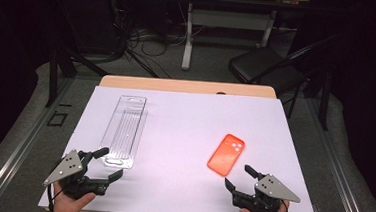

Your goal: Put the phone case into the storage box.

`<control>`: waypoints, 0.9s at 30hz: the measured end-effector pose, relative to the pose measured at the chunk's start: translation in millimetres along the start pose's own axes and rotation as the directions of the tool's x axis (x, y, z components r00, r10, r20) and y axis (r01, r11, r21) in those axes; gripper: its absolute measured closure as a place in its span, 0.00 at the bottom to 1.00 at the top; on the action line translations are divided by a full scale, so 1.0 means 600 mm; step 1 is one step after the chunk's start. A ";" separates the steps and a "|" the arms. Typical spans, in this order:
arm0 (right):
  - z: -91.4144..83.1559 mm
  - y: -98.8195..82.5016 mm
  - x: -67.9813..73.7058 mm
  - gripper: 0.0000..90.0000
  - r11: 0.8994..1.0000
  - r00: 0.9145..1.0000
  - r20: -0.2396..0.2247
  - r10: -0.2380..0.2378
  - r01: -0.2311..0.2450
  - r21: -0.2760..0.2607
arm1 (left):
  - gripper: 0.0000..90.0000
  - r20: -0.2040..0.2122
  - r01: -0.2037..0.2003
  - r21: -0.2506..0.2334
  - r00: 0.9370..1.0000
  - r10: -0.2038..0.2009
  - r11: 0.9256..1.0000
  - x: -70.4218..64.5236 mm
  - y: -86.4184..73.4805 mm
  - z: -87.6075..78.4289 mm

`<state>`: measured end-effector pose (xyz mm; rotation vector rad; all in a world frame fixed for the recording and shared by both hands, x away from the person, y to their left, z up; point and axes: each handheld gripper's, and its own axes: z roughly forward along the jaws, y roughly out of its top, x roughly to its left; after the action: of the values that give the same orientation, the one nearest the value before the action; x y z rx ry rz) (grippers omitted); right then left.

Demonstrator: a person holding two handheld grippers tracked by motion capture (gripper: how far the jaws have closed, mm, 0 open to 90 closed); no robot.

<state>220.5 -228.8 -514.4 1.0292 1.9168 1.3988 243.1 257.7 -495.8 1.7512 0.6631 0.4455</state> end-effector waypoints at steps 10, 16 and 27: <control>0.011 -0.003 0.000 0.35 0.996 1.000 -0.014 -0.009 0.010 0.087 | 0.18 0.013 0.004 0.052 1.000 -0.004 0.999 -0.004 -0.004 0.013; 0.018 -0.007 0.002 0.37 0.989 1.000 -0.031 0.000 0.004 0.146 | 0.20 0.022 -0.008 0.079 1.000 0.007 0.997 -0.009 -0.007 0.019; 0.028 -0.010 0.014 0.31 0.980 0.996 -0.081 -0.023 0.038 0.194 | 0.20 0.045 -0.024 0.105 0.999 0.019 0.994 -0.015 -0.010 0.028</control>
<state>227.7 -214.0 -525.0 1.0433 2.1529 1.2700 245.2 240.3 -505.8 1.8639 0.6473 0.3920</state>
